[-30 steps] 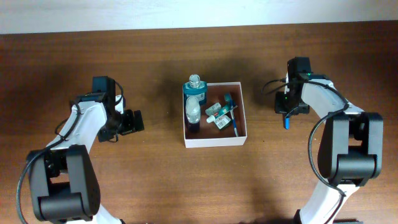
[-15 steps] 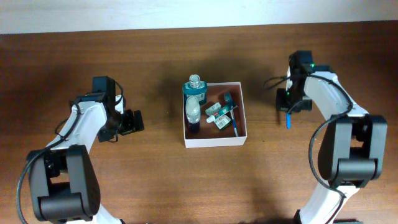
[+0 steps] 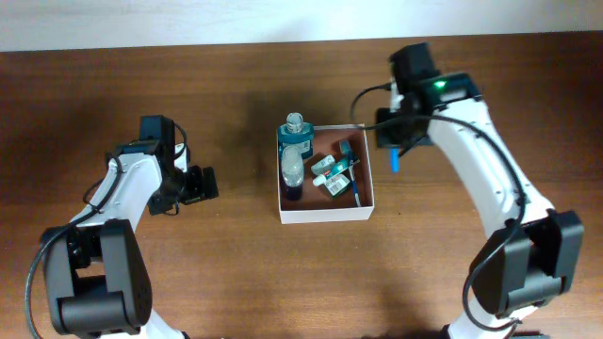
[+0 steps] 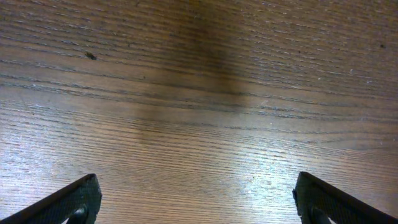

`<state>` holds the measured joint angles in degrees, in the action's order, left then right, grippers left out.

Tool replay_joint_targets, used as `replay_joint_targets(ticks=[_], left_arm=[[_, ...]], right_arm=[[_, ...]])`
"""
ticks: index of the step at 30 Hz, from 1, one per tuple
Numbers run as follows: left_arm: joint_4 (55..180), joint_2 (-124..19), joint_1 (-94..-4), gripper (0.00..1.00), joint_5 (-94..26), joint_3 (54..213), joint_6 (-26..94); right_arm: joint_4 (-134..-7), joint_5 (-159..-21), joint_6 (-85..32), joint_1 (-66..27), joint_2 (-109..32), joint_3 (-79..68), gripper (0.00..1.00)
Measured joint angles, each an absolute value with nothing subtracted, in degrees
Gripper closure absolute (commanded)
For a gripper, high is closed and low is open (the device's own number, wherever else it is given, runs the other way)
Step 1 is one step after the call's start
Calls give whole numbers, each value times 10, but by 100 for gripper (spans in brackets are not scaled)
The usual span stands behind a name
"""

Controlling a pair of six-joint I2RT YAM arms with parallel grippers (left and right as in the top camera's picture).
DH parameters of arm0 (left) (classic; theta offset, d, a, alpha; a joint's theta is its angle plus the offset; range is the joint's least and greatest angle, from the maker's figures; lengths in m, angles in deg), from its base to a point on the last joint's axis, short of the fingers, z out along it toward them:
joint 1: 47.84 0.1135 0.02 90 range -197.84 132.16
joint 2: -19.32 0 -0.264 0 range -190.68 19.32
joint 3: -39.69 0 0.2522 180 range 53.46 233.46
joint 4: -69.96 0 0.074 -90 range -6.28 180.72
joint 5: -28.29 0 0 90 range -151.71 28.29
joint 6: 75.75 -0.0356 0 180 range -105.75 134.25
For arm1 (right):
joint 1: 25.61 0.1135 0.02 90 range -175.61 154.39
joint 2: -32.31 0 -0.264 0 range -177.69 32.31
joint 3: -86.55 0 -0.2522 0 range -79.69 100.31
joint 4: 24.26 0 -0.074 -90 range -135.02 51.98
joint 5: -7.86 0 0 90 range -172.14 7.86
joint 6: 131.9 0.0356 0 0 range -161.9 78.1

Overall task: Pack container
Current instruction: 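Carry the blue razor over the box and lower it inside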

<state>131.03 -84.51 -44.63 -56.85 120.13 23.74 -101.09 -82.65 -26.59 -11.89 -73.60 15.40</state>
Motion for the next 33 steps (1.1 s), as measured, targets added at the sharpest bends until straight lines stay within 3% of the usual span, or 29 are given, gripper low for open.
replay_joint_targets(ticks=[15,33], left_arm=[[1310,-845,-447,1,-568,1201,238],[1310,-845,-446,1,-568,1201,238]], right_arm=[[-950,-823,-203,22,-736,126,96],[-843,-811,-177,12,-736,17,95]])
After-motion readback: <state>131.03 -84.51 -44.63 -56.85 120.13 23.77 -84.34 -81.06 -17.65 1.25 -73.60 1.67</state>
